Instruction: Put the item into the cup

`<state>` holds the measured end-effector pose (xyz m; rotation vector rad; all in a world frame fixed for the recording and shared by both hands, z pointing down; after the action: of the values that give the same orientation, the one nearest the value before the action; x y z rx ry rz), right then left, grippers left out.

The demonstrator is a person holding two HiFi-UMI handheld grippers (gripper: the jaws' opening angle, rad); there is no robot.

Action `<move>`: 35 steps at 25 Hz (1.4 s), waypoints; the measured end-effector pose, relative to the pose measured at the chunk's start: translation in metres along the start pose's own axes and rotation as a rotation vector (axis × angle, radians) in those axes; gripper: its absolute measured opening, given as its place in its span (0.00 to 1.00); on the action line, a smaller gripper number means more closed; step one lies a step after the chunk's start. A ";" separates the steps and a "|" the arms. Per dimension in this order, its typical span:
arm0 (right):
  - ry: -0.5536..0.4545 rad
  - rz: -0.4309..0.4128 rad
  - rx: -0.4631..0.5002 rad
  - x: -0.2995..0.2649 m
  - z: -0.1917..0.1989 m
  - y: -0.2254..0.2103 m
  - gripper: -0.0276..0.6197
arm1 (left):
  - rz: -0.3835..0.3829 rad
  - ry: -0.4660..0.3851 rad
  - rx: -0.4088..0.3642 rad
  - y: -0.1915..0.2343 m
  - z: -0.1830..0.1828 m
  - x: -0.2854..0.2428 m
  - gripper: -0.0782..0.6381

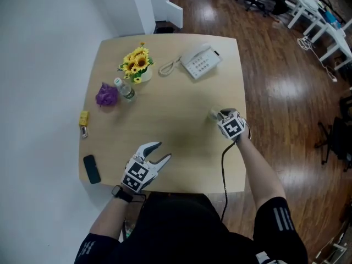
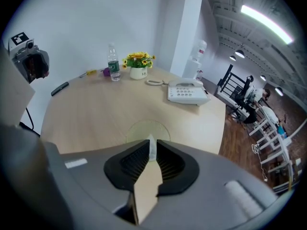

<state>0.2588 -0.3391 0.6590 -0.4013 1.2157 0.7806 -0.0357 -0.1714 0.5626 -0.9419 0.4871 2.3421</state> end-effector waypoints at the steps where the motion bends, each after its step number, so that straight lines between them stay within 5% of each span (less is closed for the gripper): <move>1: -0.007 0.005 -0.006 0.002 0.000 -0.001 0.13 | -0.002 -0.002 0.000 0.000 -0.001 0.000 0.41; 9: -0.219 -0.008 -0.018 0.057 -0.003 0.027 0.13 | -0.038 -0.020 0.005 -0.011 0.002 0.017 0.41; 20: -0.579 -0.140 -0.183 0.191 0.016 0.100 0.13 | -0.103 -0.102 -0.007 -0.042 0.011 0.078 0.41; 27: -0.670 -0.149 -0.247 0.259 0.060 0.167 0.09 | -0.104 -0.166 -0.071 -0.073 0.033 0.126 0.41; 35: -0.716 -0.117 -0.274 0.327 0.119 0.285 0.05 | -0.077 -0.194 -0.100 -0.134 0.106 0.201 0.41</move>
<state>0.1797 0.0376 0.4260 -0.3651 0.4148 0.8878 -0.1260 0.0600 0.4751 -0.7532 0.2535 2.3746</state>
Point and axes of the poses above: the fingertips, and each gripper's own axes: x backward along the fingers, y to its left, z out of its underside, the point moved 7 cm from there along x, backward along the fingers, and after that the axes turned 12 degrees about y, right-handed, at the moved point
